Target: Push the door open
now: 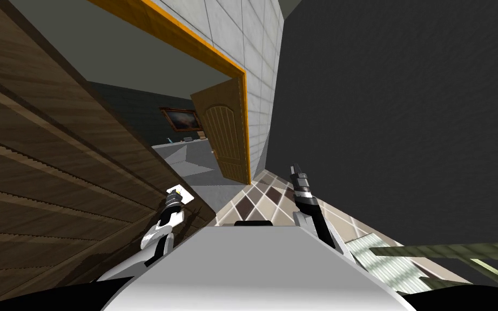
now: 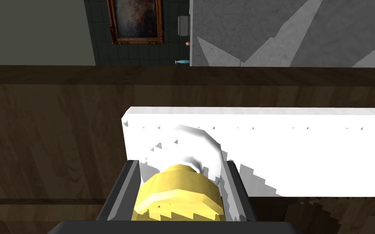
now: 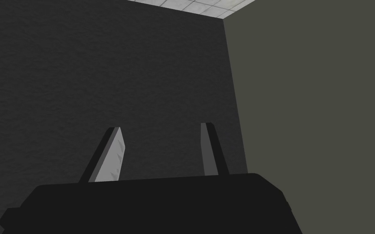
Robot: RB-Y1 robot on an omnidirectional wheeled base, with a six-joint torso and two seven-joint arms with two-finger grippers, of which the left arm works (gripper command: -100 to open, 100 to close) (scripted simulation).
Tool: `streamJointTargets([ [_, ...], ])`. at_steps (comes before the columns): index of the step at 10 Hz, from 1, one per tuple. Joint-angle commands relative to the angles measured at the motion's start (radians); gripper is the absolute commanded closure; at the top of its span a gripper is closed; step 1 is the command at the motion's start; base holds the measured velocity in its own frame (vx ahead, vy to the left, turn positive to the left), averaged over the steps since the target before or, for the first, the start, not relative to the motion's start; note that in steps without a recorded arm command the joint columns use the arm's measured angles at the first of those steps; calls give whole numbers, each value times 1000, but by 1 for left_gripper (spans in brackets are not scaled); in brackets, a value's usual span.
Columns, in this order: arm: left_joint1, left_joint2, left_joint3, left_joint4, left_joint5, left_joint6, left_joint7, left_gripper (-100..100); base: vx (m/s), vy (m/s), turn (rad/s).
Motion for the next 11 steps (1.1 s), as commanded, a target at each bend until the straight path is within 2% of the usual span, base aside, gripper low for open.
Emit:
streamJointTargets([
  [1,14,1,14,1,21,0,-11,100,112,25,-58],
  [4,39,3,38,4,57,-1,-31,100,169,62,-36],
  [10,126,9,123,13,185,-4,-99,100,183,107,-86],
  [11,126,9,123,21,185,-4,-99,100,98,74,-34],
])
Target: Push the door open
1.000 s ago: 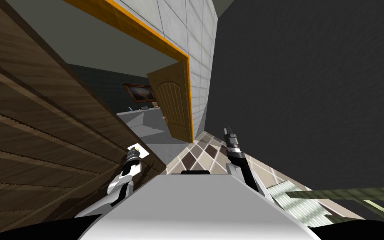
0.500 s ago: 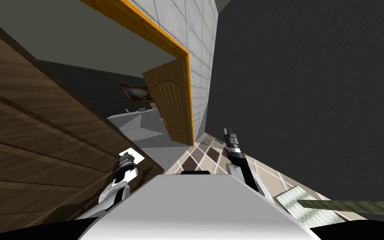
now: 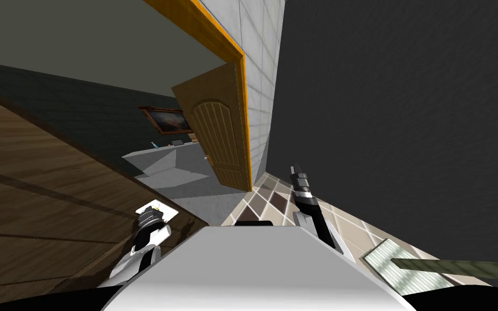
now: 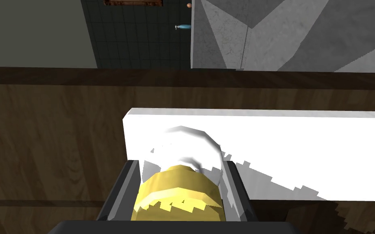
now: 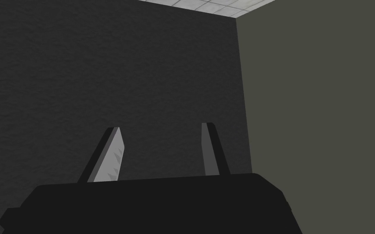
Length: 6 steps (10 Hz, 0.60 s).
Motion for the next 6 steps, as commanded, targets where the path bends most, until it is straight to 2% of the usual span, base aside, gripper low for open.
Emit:
streamJointTargets([
  [1,19,-10,6,-32,6,25,-4,100,42,25,6],
  [3,56,-7,43,-28,61,24,-34,100,108,71,-90],
  [6,66,-7,52,-27,75,23,-41,100,83,55,-31],
])
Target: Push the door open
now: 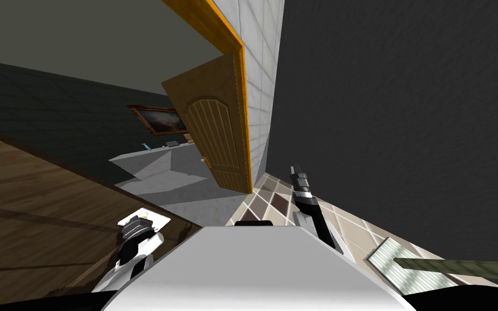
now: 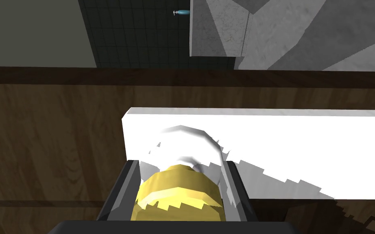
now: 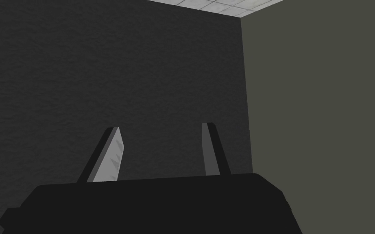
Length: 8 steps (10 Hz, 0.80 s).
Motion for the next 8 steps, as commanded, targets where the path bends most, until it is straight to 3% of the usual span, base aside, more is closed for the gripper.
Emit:
streamJointTargets([
  [1,27,-5,27,-6,32,7,-24,100,74,82,-67],
  [3,47,-4,45,-4,60,6,-39,100,117,97,-78],
  [5,47,-4,45,33,60,6,-39,100,47,42,-9],
  [6,65,-2,64,-2,88,6,-54,100,60,32,-60],
  [7,65,-2,64,-2,88,6,-54,100,60,51,-28],
  [8,84,-1,82,0,115,5,-68,100,98,65,-81],
])
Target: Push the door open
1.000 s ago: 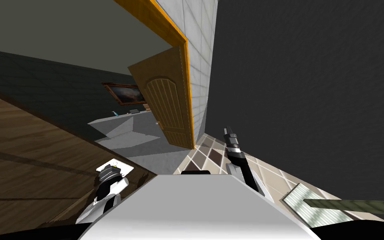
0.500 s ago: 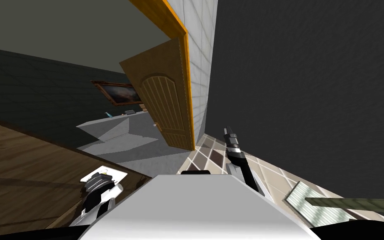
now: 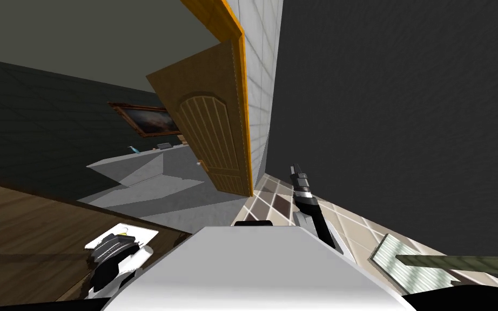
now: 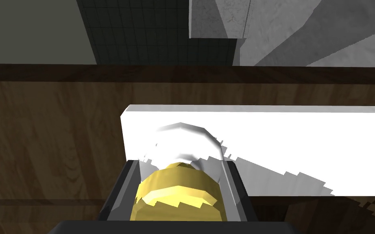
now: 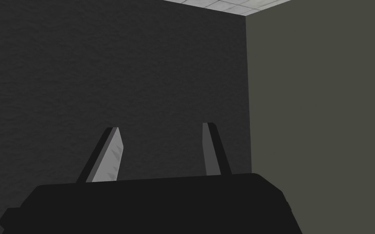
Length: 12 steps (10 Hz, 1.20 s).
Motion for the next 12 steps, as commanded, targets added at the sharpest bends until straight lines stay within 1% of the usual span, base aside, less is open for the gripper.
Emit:
streamJointTargets([
  [1,18,13,22,23,28,-9,-13,100,120,87,-69],
  [2,18,13,22,29,28,-9,-13,100,72,84,-7],
  [4,51,16,55,27,77,-11,-40,100,106,110,-80],
  [5,59,16,63,27,89,-11,-46,100,160,105,-49],
  [6,59,16,63,27,89,-11,-46,100,92,73,-4],
  [7,81,18,84,30,121,-12,-63,100,115,83,-74],
  [8,94,19,97,31,140,-12,-73,100,184,125,-77],
  [9,100,19,102,32,148,-12,-77,100,139,114,-19],
  [10,114,20,116,33,169,-13,-89,100,136,131,-41],
  [11,122,21,124,34,180,-13,-95,100,161,115,-45],
  [12,122,21,124,34,180,-13,-95,100,112,69,8],
])
